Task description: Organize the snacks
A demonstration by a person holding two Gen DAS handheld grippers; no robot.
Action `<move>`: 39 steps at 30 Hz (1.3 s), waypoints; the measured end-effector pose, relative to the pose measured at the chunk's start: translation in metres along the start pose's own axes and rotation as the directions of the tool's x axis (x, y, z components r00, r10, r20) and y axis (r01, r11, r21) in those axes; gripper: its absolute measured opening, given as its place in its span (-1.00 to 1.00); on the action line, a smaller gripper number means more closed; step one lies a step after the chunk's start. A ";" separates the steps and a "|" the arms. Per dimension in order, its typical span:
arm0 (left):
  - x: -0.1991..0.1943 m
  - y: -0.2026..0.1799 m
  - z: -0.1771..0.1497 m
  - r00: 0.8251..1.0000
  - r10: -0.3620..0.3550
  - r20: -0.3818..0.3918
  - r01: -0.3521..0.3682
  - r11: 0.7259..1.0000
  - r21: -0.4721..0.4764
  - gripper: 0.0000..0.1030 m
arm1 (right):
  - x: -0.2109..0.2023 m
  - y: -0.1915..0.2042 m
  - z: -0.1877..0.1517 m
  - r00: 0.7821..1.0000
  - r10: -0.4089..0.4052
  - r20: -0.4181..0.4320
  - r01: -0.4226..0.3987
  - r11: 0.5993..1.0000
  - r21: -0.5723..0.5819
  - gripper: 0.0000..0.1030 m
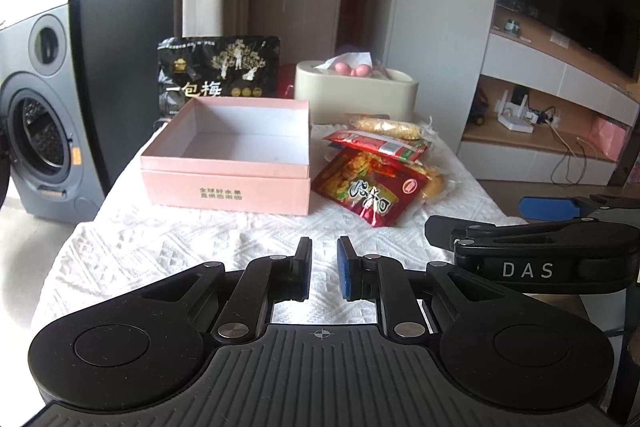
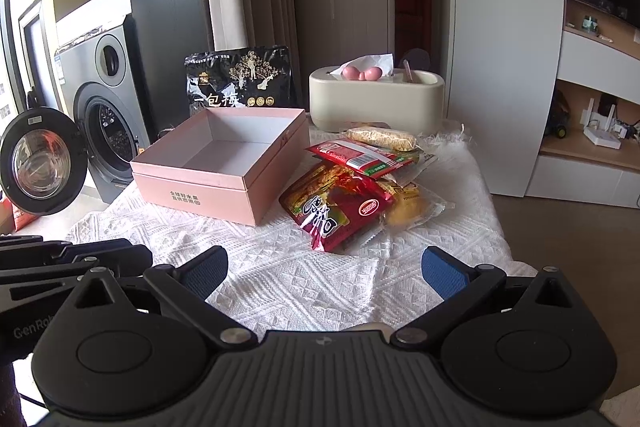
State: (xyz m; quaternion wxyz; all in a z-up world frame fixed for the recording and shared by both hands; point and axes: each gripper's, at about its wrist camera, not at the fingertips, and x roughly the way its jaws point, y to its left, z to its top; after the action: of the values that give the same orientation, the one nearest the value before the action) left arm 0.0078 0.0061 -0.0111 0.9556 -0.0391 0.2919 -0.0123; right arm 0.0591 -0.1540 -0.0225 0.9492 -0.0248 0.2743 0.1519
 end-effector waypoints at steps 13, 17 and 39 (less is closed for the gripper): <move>-0.001 0.000 0.000 1.000 -0.003 -0.010 0.003 1.000 -0.002 -0.66 | 0.001 -0.001 0.000 1.000 0.001 -0.004 -0.001 1.000 -0.001 1.00; 0.000 0.001 0.001 1.000 -0.004 -0.016 0.004 1.000 -0.006 -0.66 | 0.001 -0.001 0.000 1.000 0.000 -0.003 0.000 1.000 -0.001 1.00; 0.002 0.005 0.004 1.000 0.002 -0.016 -0.002 1.000 -0.024 -0.66 | 0.005 0.000 -0.002 1.000 0.011 -0.026 -0.011 1.000 -0.002 1.00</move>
State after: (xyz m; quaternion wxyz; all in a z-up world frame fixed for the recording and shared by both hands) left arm 0.0116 0.0108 -0.0094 0.9527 -0.0503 0.2995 -0.0083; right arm 0.0616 -0.1531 -0.0269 0.9447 -0.0266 0.2867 0.1570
